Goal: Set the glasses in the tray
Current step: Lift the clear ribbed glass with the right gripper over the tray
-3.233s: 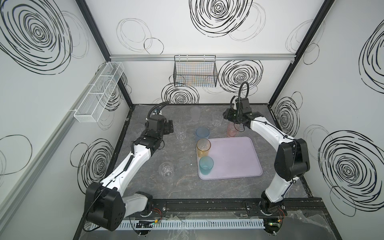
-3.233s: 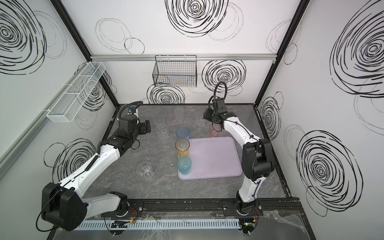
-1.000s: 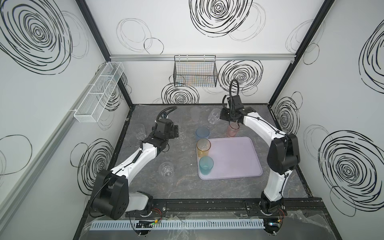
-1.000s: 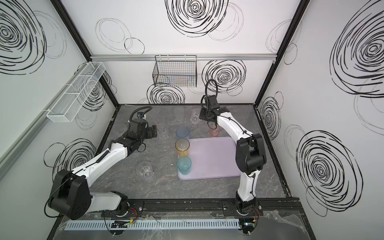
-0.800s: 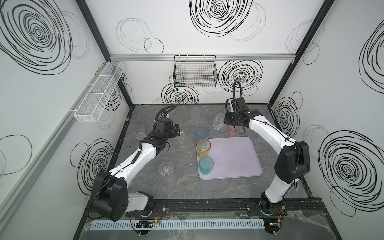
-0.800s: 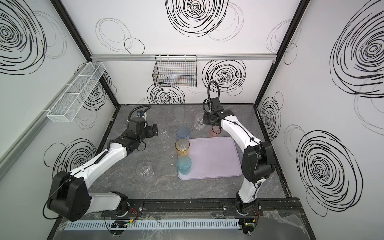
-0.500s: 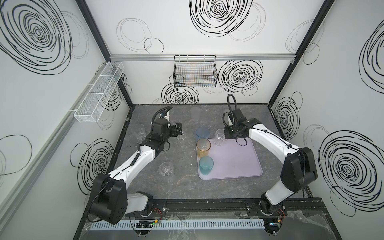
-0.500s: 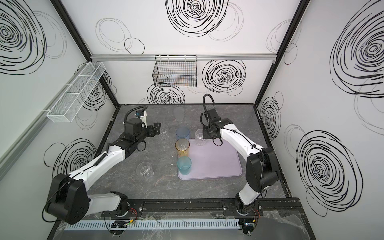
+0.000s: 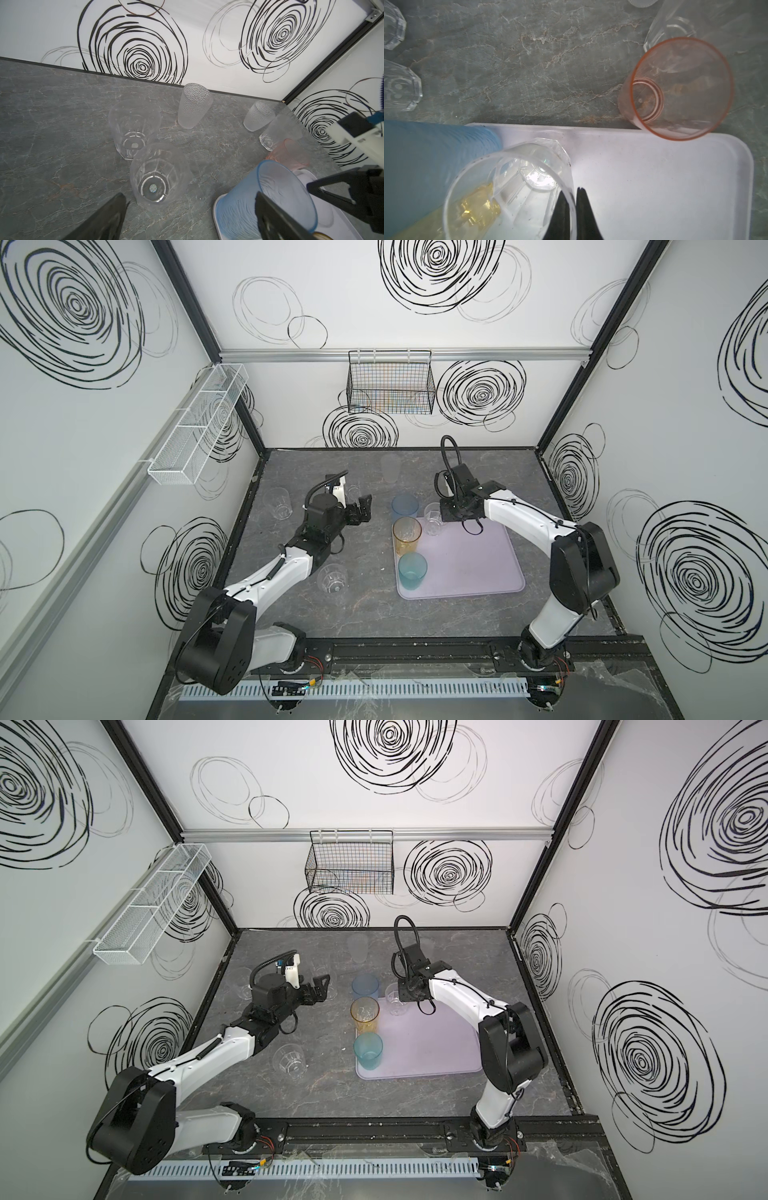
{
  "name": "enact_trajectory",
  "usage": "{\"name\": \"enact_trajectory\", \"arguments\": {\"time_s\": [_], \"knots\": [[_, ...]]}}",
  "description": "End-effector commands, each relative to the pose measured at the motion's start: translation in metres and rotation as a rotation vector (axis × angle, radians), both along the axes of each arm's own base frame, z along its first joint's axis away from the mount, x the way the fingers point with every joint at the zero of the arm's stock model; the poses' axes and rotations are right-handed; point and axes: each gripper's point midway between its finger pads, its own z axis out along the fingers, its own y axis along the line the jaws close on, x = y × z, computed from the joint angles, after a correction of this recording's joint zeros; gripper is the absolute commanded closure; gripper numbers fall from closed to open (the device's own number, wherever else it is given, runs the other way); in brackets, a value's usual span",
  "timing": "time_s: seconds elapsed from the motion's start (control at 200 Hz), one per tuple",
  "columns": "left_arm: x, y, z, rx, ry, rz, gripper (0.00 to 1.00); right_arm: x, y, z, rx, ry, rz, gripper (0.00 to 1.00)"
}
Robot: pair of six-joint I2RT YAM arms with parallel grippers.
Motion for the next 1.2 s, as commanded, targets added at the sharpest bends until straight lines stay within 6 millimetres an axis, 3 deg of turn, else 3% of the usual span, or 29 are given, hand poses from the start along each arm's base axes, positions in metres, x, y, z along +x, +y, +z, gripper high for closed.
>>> {"name": "enact_trajectory", "arguments": {"time_s": [0.0,0.205,0.42,0.66,1.196], "knots": [[0.004,0.002,0.028,-0.034,-0.123,-0.013,0.02,0.005,0.004,-0.002,-0.026,-0.029,0.002,1.0],[0.005,0.006,0.028,-0.036,-0.121,-0.002,0.01,0.004,0.013,-0.014,-0.047,-0.013,0.01,1.0],[0.004,0.002,0.027,-0.038,-0.123,-0.018,0.01,0.015,0.013,-0.009,-0.082,-0.04,-0.009,1.0],[0.005,0.002,0.027,-0.037,-0.121,-0.018,0.01,0.012,0.011,-0.018,-0.106,-0.015,-0.009,1.0],[0.004,0.003,0.026,0.001,-0.098,-0.005,0.01,0.031,0.008,0.048,-0.03,-0.129,-0.055,0.77]]}}
